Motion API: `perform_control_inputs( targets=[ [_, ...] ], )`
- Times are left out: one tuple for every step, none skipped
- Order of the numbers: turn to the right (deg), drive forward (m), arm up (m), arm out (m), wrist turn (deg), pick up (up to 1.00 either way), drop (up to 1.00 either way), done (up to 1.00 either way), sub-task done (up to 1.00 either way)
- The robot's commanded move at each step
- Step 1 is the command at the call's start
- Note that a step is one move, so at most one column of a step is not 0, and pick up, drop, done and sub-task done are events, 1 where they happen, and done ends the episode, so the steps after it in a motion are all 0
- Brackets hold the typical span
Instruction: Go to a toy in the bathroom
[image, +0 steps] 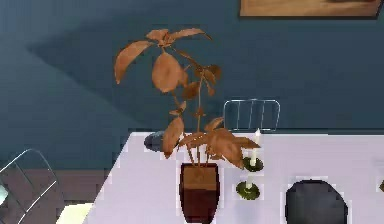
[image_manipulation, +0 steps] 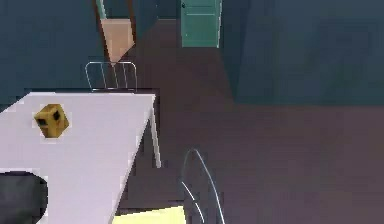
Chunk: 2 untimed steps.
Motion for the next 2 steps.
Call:
perform_control_inputs(
  targets=[
    [45.0, 0.0, 0.0, 0.0, 0.0, 0.0, 0.0, 0.0, 0.0],
    [33.0, 0.0, 0.0, 0.0, 0.0, 0.0, 0.0, 0.0, 0.0]
  ],
)
